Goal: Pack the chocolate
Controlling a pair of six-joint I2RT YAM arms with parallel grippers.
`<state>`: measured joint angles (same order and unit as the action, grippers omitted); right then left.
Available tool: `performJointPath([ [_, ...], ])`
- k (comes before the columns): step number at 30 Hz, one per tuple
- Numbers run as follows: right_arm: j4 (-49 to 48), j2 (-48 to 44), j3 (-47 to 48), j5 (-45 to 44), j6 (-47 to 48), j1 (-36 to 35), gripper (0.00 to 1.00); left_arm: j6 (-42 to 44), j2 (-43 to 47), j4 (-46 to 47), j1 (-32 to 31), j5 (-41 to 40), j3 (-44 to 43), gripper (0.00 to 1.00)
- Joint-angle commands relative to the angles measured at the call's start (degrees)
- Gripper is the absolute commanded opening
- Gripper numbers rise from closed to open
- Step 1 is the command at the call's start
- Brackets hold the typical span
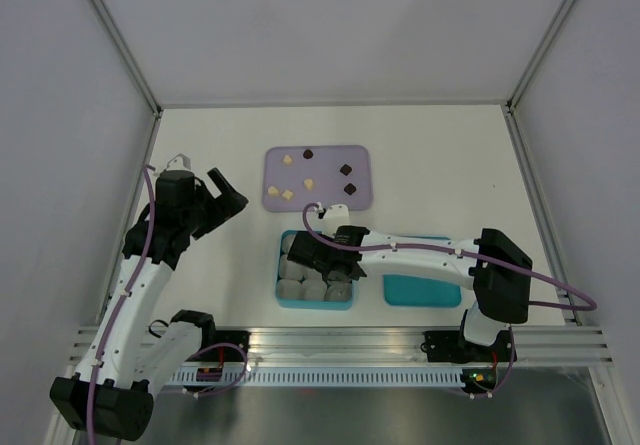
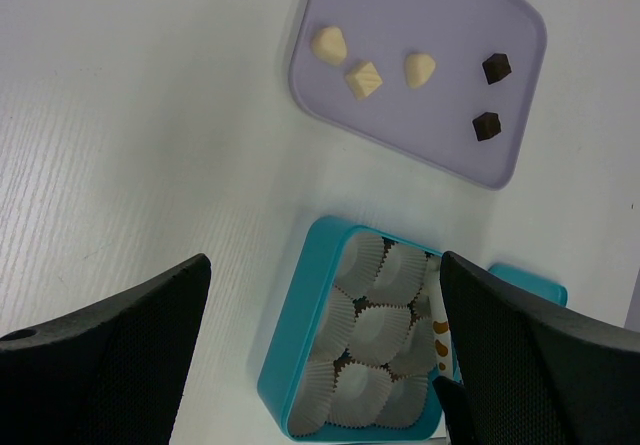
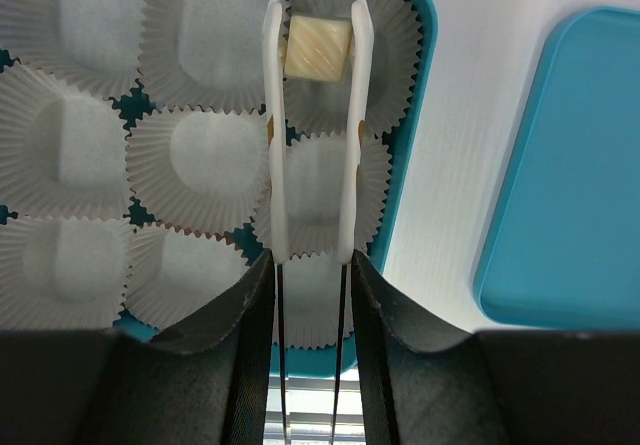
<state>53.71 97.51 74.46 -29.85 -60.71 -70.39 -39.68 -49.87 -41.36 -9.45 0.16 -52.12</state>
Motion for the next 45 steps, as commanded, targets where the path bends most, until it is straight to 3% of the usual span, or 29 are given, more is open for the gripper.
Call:
performJointPath([
  [1, 1.74, 0.48, 2.54, -1.62, -0.81, -0.27, 0.06, -1.72, 0.65, 1.99, -0.21, 0.89, 0.00, 1.00],
  [45, 1.30, 0.39, -0.98, -0.74, -1.69, -0.27, 0.05, -1.36, 0.03, 2.43, -0.39, 1.07, 0.17, 1.00],
])
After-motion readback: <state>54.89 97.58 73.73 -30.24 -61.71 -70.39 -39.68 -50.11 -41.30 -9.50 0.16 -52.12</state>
